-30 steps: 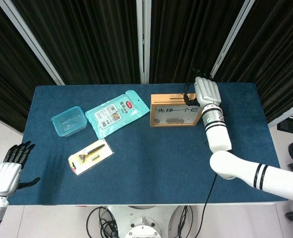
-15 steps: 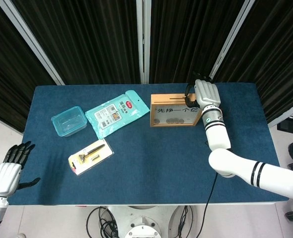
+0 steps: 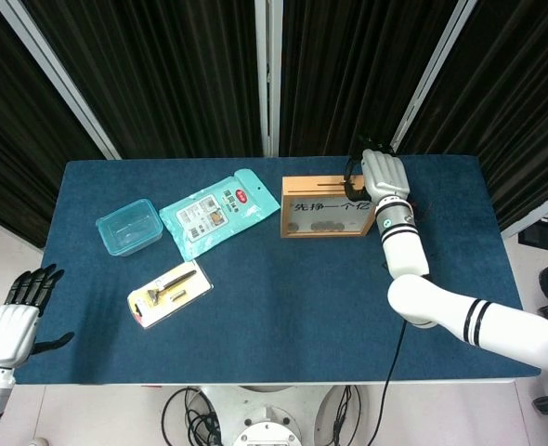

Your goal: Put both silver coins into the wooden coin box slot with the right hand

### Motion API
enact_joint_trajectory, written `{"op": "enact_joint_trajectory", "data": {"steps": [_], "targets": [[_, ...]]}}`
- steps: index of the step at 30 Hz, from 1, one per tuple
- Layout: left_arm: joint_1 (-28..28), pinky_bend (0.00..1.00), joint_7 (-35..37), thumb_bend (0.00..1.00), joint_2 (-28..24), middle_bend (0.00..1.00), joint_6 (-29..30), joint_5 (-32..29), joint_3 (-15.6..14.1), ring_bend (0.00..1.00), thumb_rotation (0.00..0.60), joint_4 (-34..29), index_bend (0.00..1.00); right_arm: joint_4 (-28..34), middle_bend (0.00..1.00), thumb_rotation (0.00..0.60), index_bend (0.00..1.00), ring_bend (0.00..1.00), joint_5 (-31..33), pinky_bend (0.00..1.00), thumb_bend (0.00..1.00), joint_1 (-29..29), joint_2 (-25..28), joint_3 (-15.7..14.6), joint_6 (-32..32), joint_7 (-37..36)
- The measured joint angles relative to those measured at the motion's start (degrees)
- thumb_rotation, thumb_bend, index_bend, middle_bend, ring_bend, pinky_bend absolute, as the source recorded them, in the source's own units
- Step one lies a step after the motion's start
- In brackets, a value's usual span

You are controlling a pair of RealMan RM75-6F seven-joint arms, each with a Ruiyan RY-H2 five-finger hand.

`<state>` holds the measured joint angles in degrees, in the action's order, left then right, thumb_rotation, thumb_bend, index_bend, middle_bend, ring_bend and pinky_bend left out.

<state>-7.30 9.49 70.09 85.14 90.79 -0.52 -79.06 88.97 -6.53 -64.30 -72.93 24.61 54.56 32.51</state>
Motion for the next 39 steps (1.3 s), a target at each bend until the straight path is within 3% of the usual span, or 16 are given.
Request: {"op": "enact_joint_trajectory", "data": {"steps": [12, 14, 18, 21, 23, 34, 39], "targets": [[0.0, 0.00, -0.3, 0.00, 0.0, 0.00, -0.2, -0.1, 0.1, 0.00, 0.600, -0.2, 0.00, -0.3, 0.04, 0.600, 0.80, 0.00, 0.3, 0.00, 0.45, -0.4, 0.4, -1.0, -1.1, -0.6], [0.0, 0.00, -0.3, 0.00, -0.1, 0.00, -0.2, -0.2, 0.1, 0.00, 0.600, -0.3, 0.00, -0.3, 0.03, 0.600, 0.76, 0.00, 0.3, 0.00, 0.45, -0.4, 0.4, -1.2, -1.3, -0.7], [0.0, 0.00, -0.2, 0.00, -0.1, 0.00, -0.4, -0.4, 0.1, 0.00, 0.600, -0.2, 0.00, -0.2, 0.01, 0.600, 0.45, 0.00, 0.3, 0.00, 0.45, -0.4, 0.7, -1.6, -2.0, -0.8], [0.0, 0.00, -0.1, 0.00, -0.1, 0.00, -0.4, -0.4, 0.1, 0.00, 0.600, -0.2, 0.00, -0.3, 0.00, 0.600, 0.10, 0.00, -0.5, 0.00, 0.44, -0.4, 0.9, -1.8, -2.3, -1.1], [0.0, 0.00, -0.2, 0.00, -0.2, 0.00, -0.4, -0.4, 0.1, 0.00, 0.600, -0.3, 0.00, -0.3, 0.00, 0.600, 0.00, 0.00, -1.3, 0.00, 0.43, -0.3, 0.9, -1.9, -2.3, -1.5], [-0.1, 0.00, -0.8, 0.00, -0.5, 0.00, 0.3, -0.2, 0.4, 0.00, 0.600, -1.0, 0.00, 3.0, 0.00, 0.600, 0.00, 0.00, -10.0, 0.00, 0.39, 2.4, 2.7, -2.1, -1.2, -6.3], [0.0, 0.00, -1.1, 0.00, -0.7, 0.00, 0.9, 0.0, 0.7, 0.00, 0.600, -1.3, 0.00, 9.7, 0.00, 0.600, 0.00, 0.00, -21.4, 0.00, 0.39, 7.8, 6.2, -4.2, 3.8, -8.4]]}}
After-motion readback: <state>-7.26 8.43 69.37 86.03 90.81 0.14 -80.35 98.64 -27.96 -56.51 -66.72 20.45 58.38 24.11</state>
